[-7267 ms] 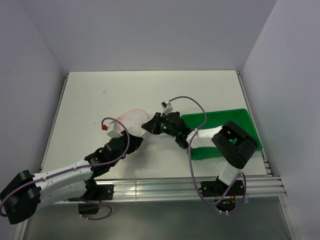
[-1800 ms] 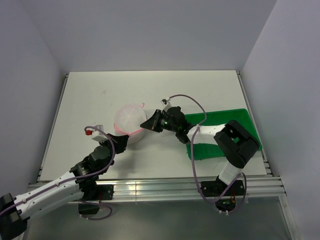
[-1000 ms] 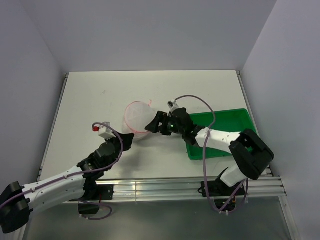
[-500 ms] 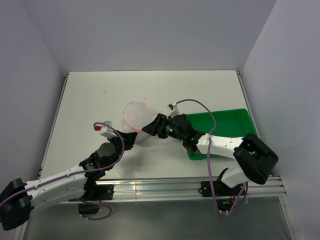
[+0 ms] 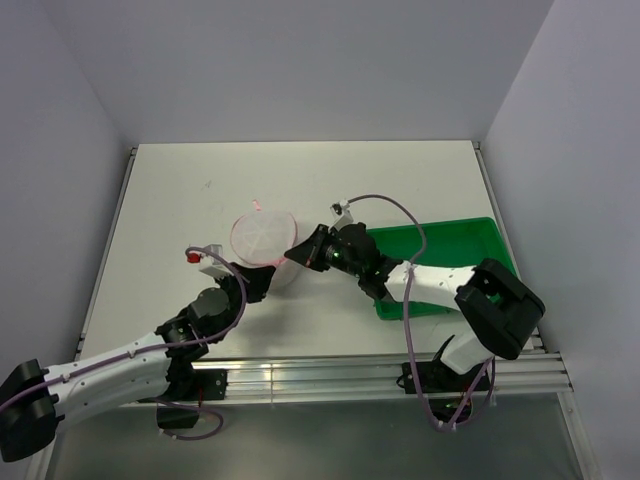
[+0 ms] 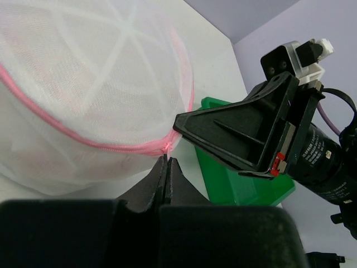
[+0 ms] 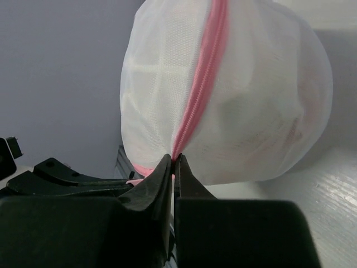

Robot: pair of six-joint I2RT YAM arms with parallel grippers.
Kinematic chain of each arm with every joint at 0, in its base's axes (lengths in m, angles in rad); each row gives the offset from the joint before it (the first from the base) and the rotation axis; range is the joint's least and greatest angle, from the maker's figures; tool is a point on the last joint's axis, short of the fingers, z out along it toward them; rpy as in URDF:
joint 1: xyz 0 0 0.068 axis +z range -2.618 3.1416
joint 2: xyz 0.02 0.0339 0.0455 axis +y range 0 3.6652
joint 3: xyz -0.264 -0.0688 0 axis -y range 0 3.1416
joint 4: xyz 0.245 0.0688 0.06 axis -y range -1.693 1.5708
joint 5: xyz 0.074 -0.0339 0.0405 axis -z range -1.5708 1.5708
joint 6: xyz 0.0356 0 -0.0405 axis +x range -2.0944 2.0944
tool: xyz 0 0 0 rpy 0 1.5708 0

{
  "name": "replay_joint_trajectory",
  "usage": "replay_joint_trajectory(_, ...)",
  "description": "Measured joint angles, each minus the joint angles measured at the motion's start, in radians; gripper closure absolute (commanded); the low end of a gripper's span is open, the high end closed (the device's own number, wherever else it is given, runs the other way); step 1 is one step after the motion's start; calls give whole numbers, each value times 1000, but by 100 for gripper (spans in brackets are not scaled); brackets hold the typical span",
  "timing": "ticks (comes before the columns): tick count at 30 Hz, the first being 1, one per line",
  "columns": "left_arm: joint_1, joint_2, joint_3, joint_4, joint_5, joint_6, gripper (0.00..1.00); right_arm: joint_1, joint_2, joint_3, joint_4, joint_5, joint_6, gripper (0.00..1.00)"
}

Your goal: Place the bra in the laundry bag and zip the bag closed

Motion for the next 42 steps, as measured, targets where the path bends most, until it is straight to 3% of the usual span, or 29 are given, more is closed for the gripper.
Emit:
replay_joint_trajectory(7, 0, -156, 0, -188, -77, -2, 100, -88, 39, 48, -42, -101, -63, 100)
replay_joint_trajectory(15, -1, -291, 0, -360, -164, -17, 100, -192, 192, 330, -265, -249, -246, 99)
replay_joint_trajectory(17, -1, -282, 0, -357, -164, -11, 100, -193, 237, 398, -314, -270, -281, 86)
replay_joint_trajectory(18, -1, -274, 0, -351, -160, -8, 100, -193, 245, 411, -330, -274, -290, 63)
replay_joint_trajectory(20, -2, -239, 0, -323, -146, 0, 100, -193, 243, 408, -349, -259, -296, 38)
replay_joint_trajectory(22, -6, -195, 0, -288, -132, 1, 100, -193, 224, 381, -337, -232, -296, 31)
replay_joint_trajectory(29, -13, -24, 7, -132, -74, 9, 100, -137, -5, 74, -216, -133, -182, 31)
replay_joint_trajectory(34, -17, 40, 21, -58, -43, 8, 100, -42, -31, 17, -106, -123, -103, 36)
replay_joint_trajectory(42, -24, 43, 21, -28, -24, 8, 100, -22, 60, 59, -5, -149, -47, 60)
